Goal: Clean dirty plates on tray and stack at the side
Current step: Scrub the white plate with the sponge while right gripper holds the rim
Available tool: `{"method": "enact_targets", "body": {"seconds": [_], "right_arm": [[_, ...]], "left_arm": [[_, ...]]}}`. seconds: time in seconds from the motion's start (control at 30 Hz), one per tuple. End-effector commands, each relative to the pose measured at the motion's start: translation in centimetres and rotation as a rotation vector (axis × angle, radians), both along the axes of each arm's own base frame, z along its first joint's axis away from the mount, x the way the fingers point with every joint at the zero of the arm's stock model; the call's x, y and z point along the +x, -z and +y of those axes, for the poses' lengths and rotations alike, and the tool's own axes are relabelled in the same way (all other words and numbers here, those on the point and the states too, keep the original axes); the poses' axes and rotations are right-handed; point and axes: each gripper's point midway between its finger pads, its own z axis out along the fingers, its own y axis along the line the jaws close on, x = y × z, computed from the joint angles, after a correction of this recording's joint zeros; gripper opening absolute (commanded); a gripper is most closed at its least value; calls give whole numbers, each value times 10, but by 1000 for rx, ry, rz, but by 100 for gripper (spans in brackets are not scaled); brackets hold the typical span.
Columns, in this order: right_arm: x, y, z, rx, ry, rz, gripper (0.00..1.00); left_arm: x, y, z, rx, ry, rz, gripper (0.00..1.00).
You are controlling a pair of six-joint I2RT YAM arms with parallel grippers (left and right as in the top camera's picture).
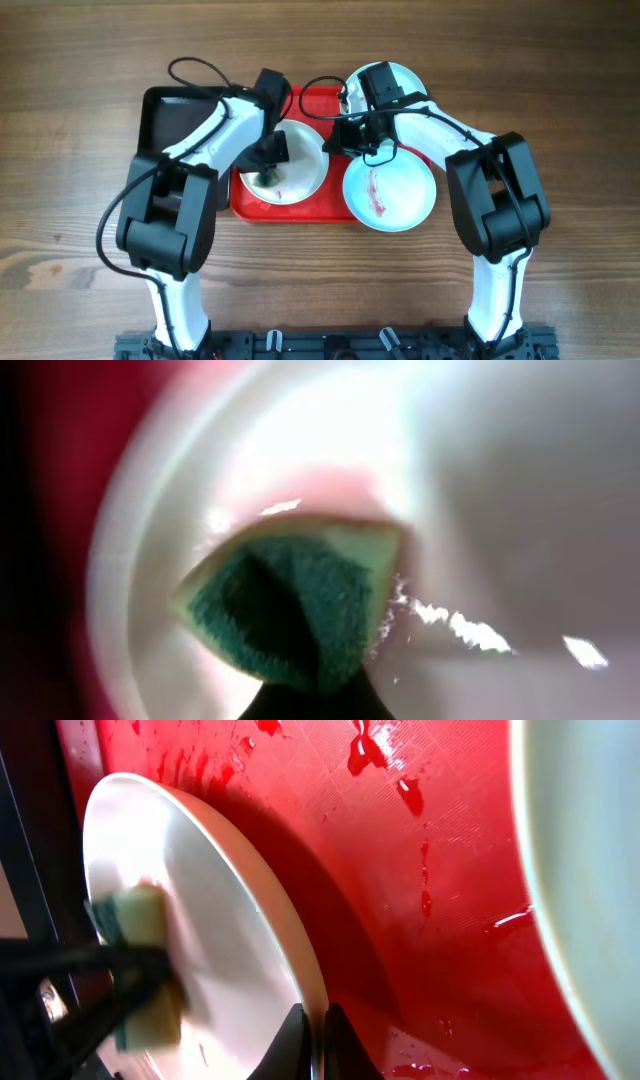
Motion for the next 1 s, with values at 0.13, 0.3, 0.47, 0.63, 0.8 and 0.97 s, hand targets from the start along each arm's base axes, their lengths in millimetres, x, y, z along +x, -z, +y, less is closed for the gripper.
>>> {"method": "enact_targets", "body": {"seconds": [0.13, 0.3, 0.47, 0.63, 0.8, 0.97], "right_arm": [[-2, 18, -6, -33, 18, 37, 4], [-2, 18, -6, -33, 17, 37, 4], [-2, 19, -6, -34, 16, 38, 4], [-2, 19, -6, -35, 16, 38, 4], [-2, 19, -6, -35, 17, 38, 4], [-2, 19, -6, -35, 16, 38, 4]], "left_arm": [[-29, 6, -91, -503, 204, 122, 4], [-7, 8, -94, -496, 191, 32, 4], [41, 23, -39, -145, -151, -158, 4], [55, 20, 3, 75, -290, -271, 4], [51, 10, 34, 242, -347, -311, 4], [50, -15, 31, 233, -332, -344, 4]]}}
